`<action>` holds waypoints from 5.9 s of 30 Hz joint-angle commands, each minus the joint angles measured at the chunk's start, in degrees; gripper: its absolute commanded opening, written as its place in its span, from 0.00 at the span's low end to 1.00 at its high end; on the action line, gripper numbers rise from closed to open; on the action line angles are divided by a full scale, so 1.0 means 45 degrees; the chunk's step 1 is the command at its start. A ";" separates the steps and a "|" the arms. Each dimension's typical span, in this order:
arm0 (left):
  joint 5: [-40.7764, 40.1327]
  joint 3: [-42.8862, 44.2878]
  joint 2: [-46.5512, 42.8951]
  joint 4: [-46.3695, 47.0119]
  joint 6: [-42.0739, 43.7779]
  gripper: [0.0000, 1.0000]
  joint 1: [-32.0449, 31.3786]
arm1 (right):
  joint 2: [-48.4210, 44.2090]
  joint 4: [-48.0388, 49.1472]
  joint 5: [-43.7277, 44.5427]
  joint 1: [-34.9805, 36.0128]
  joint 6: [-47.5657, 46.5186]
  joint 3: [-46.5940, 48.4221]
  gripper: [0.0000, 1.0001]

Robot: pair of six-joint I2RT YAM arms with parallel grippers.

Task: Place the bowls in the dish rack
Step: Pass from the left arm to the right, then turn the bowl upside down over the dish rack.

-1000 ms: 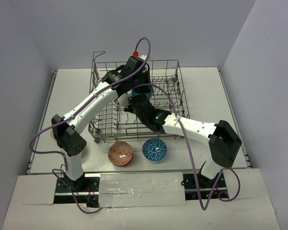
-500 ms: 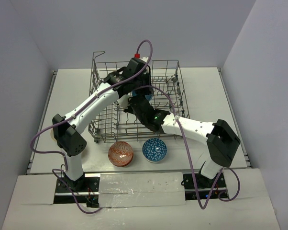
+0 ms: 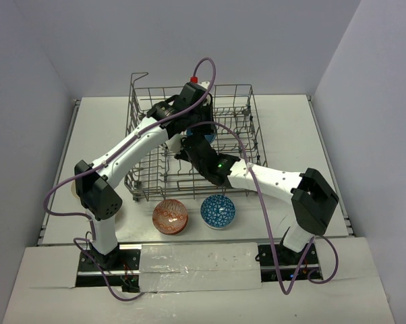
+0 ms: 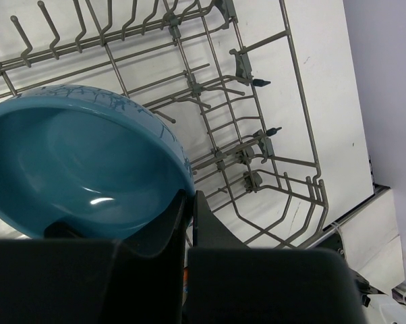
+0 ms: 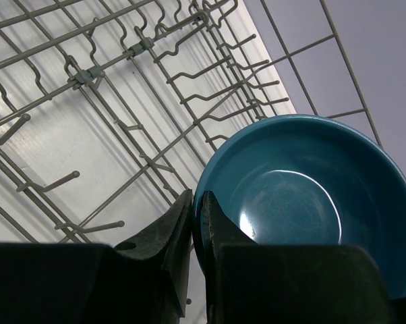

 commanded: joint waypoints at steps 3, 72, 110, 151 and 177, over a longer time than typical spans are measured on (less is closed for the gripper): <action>-0.0464 -0.0096 0.0036 -0.0514 -0.0073 0.00 -0.0053 | -0.0435 0.0371 0.0822 -0.0447 0.0422 0.0589 0.00; -0.3119 -0.0993 -0.2619 0.2162 -0.0698 0.52 0.0592 | -0.0591 -0.0821 -0.1854 -0.0662 0.1808 0.0882 0.00; -0.9214 -1.0427 -1.1878 0.5483 0.0376 0.53 0.2936 | -0.0084 -0.1466 -0.7145 -0.2771 0.6298 0.3206 0.00; -0.9038 -1.2322 -1.2855 0.5482 0.1138 0.53 0.2936 | 0.4838 0.6697 -0.7208 -0.2479 1.8173 0.6078 0.00; -0.8980 -1.2420 -1.2698 0.5541 0.1079 0.54 0.2936 | 0.6831 0.9901 -0.4453 -0.1717 2.1319 0.5707 0.00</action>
